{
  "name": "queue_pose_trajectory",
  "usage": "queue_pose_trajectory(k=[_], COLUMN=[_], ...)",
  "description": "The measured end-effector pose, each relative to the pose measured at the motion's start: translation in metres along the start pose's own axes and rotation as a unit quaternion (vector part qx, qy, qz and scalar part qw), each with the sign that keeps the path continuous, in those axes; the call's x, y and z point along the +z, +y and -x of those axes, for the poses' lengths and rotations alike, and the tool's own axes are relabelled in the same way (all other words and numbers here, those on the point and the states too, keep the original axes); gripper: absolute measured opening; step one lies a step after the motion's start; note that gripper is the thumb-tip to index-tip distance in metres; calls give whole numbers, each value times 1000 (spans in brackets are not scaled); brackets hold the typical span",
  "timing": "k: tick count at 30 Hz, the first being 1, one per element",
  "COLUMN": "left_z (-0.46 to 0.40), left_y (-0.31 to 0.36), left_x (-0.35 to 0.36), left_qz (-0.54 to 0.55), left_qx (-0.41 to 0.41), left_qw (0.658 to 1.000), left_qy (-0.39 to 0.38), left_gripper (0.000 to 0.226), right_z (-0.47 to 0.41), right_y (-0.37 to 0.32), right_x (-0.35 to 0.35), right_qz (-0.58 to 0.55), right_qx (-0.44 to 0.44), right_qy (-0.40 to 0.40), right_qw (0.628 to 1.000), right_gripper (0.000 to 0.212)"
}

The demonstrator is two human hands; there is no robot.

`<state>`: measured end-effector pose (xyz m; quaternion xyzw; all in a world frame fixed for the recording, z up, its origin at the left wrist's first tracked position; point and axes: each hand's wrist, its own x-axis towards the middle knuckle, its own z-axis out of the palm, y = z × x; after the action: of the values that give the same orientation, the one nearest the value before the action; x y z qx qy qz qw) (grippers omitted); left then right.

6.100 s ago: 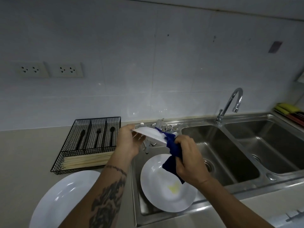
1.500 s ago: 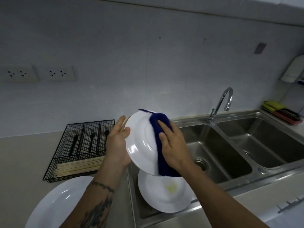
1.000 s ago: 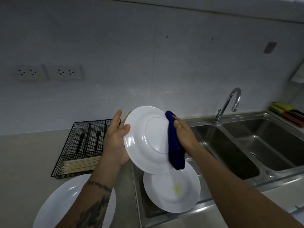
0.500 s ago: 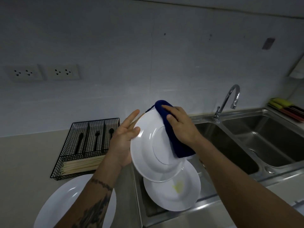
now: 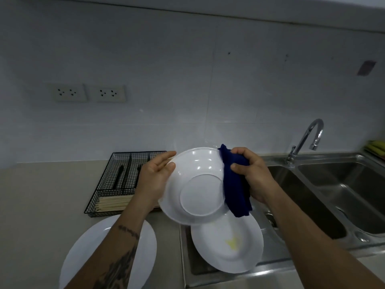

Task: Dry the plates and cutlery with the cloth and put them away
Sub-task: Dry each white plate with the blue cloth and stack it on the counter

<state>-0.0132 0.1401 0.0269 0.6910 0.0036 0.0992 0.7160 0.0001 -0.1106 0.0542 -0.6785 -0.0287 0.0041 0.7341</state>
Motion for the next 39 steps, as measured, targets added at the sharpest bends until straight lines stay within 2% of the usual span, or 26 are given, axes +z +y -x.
queue_pose_trajectory(k=[2,4,6,9,11,14,17,19,24,27,30,34,35,36,37,39], left_z=[3,9,13,21,25,30,40,49,91,118,134,141,141,139,136,132], left_y=[-3,-4,-2,5,7,7,8,2,-10,-22,-39,-45,-43,-42,-42,-41], left_x=[-1,4,10,16,16,8,-8,-23,-53,-68,-83,-92,-93,-96,-100,-109], left_qz=[-57,-62,14,199,228,217,197,191,121,84,60,68,74,82,93,112], left_qx=[-5,-27,-73,-187,-194,-181,-175,-164,-119,-112,-122,-125,-119,-116,-113,-113], left_qw=[996,993,992,955,944,939,935,929,928,926,924,925,927,928,927,922], left_qy=[74,92,99,113,142,196,237,271,333,350,358,354,349,345,344,352], left_gripper=[22,27,34,44,44,38,64,67,49,47,46,44,44,44,44,46], right_z=[6,11,15,23,29,37,40,39,31,29,33,51,55,59,62,66], right_y=[0,2,5,8,8,8,11,16,32,42,54,73,80,88,97,106], right_x=[6,11,13,11,10,10,11,17,46,75,112,157,163,168,170,171], right_qz=[-33,-27,2,58,91,151,195,193,189,199,255,339,369,423,497,615], right_qx=[-25,-45,-58,-75,-76,-68,-47,-33,-22,-6,-13,-90,-112,-145,-195,-293], right_qy=[-7,-22,-38,-66,-97,-147,-213,-241,-240,-216,-219,-234,-250,-266,-267,-224], right_qw=[999,998,998,993,988,975,956,950,952,956,942,907,888,854,802,697], right_gripper=[42,45,45,46,44,40,39,42,45,34,35,33,31,28,30,42])
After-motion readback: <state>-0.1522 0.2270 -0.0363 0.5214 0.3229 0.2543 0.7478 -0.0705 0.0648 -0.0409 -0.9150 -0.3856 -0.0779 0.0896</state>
